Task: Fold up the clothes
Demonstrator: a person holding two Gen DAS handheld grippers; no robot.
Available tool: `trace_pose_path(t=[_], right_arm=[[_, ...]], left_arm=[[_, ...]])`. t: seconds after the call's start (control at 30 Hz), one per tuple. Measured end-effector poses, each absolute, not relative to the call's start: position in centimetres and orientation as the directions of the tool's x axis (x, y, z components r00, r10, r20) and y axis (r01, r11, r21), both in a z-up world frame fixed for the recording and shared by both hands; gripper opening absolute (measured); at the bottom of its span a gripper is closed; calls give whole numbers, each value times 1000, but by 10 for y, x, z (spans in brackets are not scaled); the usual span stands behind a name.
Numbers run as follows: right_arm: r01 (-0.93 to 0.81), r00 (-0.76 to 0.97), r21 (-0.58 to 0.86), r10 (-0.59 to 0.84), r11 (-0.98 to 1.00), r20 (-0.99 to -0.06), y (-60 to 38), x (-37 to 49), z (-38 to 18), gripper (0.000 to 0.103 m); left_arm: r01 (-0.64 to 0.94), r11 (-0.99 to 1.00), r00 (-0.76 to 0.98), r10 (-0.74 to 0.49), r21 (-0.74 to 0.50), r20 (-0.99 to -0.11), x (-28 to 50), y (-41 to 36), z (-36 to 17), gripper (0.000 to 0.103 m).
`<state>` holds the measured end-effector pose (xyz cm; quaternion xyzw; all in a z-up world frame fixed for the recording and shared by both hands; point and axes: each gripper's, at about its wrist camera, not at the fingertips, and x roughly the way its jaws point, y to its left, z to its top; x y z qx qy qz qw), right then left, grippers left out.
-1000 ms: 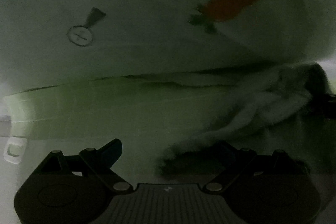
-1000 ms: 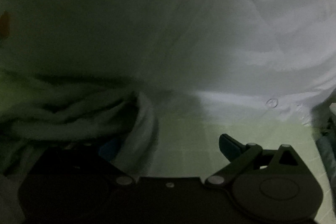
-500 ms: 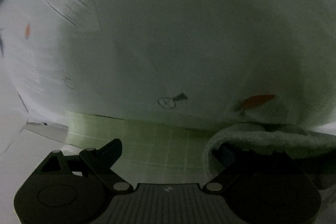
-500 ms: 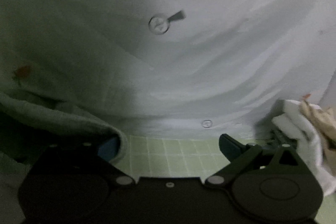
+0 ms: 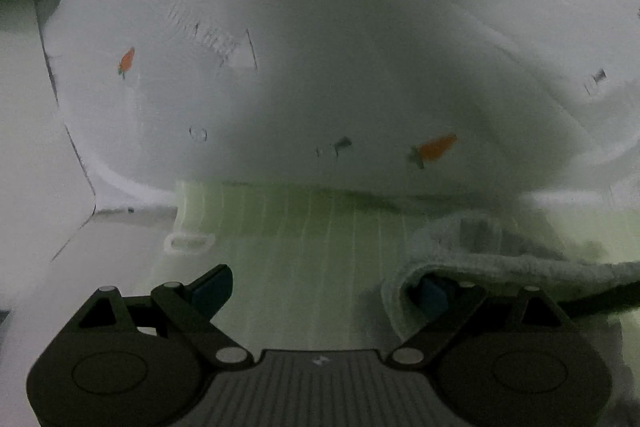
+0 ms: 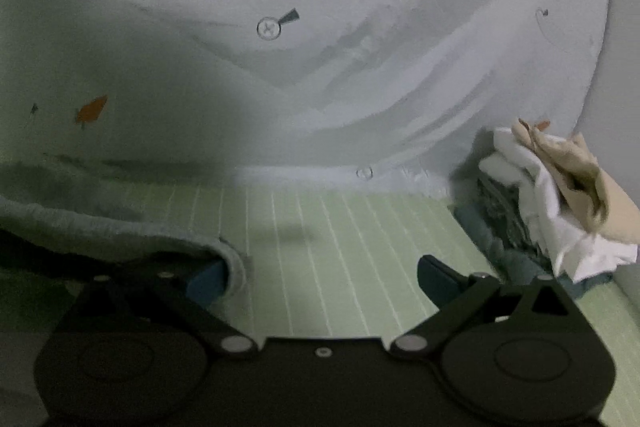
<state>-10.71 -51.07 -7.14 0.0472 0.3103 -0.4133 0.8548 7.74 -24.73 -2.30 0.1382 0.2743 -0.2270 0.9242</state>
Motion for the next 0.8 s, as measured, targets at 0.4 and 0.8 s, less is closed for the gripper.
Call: trace_pose_path(t=[0.4, 0.8], right_arm=[[707, 406, -142, -563, 692, -720, -502, -133, -117, 101], [680, 431, -92, -497, 727, -753, -483, -161, -121, 101]], left_arm=[[505, 860, 570, -267, 75, -777, 56, -227, -92, 94], [484, 875, 508, -273, 8, -817, 37, -208, -101, 94]])
